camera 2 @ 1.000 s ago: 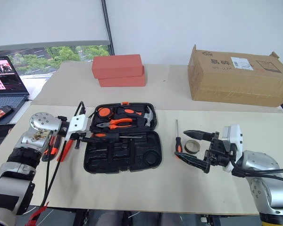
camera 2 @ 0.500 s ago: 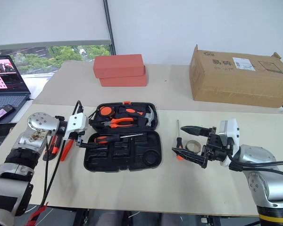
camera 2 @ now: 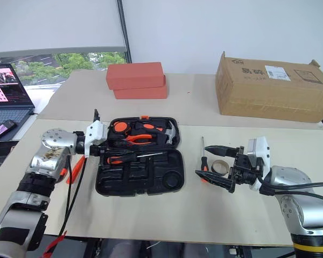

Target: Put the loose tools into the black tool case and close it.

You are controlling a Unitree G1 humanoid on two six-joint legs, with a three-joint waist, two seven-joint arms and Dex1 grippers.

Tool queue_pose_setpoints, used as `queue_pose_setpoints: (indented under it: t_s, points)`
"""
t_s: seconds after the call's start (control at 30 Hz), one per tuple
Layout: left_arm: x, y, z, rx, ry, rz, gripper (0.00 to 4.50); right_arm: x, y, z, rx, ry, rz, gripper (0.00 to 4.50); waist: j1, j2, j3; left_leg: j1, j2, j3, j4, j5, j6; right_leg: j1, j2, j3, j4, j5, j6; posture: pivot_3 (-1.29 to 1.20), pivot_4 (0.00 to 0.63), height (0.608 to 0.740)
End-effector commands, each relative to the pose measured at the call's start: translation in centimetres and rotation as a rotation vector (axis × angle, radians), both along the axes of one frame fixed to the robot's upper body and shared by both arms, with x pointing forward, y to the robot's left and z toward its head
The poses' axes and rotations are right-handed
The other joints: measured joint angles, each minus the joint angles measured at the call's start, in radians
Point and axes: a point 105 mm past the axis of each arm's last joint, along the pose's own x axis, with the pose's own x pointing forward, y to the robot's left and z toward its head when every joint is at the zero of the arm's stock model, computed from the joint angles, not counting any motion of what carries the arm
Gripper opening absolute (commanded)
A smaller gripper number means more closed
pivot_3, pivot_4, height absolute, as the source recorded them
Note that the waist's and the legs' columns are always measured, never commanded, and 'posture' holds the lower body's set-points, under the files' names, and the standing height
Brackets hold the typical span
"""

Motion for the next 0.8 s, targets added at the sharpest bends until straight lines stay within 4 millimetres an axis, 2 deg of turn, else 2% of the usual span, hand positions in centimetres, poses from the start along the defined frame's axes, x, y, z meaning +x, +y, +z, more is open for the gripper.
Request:
queue_pose_setpoints:
  t_s: [0.03, 0.23, 0.33, 0.43, 0.6, 0.7, 0.8]
  points:
    - [0.1, -0.5, -0.7, -0.011, 0.001, -0.002, 0.02, -0.2, -0.3, 0.9, 0.000, -0.060, -0.007, 4.50, 0.000, 0.000, 0.000, 0.000, 0.000, 0.000, 0.000, 0.000, 0.000, 0.000, 0.000, 0.000, 0.000, 0.000, 0.000, 0.00, 0.150, 0.711]
    - [-0.1, -0.9, -2.9, 0.010, 0.069, -0.007, 0.02, -0.3, -0.7, 0.3, -0.022, -0.055, -0.034, 4.50, 0.001, 0.000, 0.000, 0.000, 0.000, 0.000, 0.000, 0.000, 0.000, 0.000, 0.000, 0.000, 0.000, 0.000, 0.000, 0.00, 0.150, 0.711]
    - [0.2, -0.3, -4.2, 0.072, 0.076, 0.017, 0.02, -0.1, -1.0, 0.0, -0.033, -0.057, -0.054, 4.50, 0.001, 0.000, 0.000, 0.002, 0.000, 0.000, 0.000, -0.001, 0.001, 0.002, 0.000, 0.000, 0.000, 0.000, 0.000, 0.00, 0.150, 0.711]
    - [0.2, 0.7, -6.1, 0.228, 0.034, 0.011, 0.02, 0.1, -1.3, -0.4, -0.067, -0.052, -0.083, 4.50, 0.001, 0.000, -0.002, 0.004, 0.000, -0.001, 0.000, -0.001, 0.002, 0.004, -0.001, 0.000, 0.000, 0.000, 0.000, 0.00, 0.150, 0.711]
    - [0.5, 1.3, -7.1, 0.238, 0.071, 0.044, 0.02, 0.7, -1.5, -1.4, -0.142, -0.025, -0.147, 4.50, -0.002, 0.004, -0.006, 0.013, 0.001, -0.002, 0.000, -0.001, 0.002, 0.013, -0.002, 0.000, 0.000, -0.004, 0.006, 0.00, 0.150, 0.711]
    - [0.8, 1.2, -6.9, 0.211, 0.065, 0.063, 0.02, 0.9, -1.4, -1.7, -0.164, -0.008, -0.158, 4.50, -0.004, 0.004, -0.006, 0.017, 0.001, -0.004, 0.000, -0.001, 0.002, 0.016, -0.003, 0.000, 0.000, -0.004, 0.006, 0.00, 0.150, 0.711]
    - [1.0, 0.5, -4.3, 0.064, 0.054, 0.039, 0.02, 1.3, -0.7, -1.7, -0.154, 0.013, -0.183, 4.50, -0.005, 0.005, -0.006, 0.019, 0.002, -0.004, 0.000, -0.001, 0.001, 0.017, -0.004, 0.001, 0.001, -0.003, 0.006, 0.00, 0.150, 0.711]
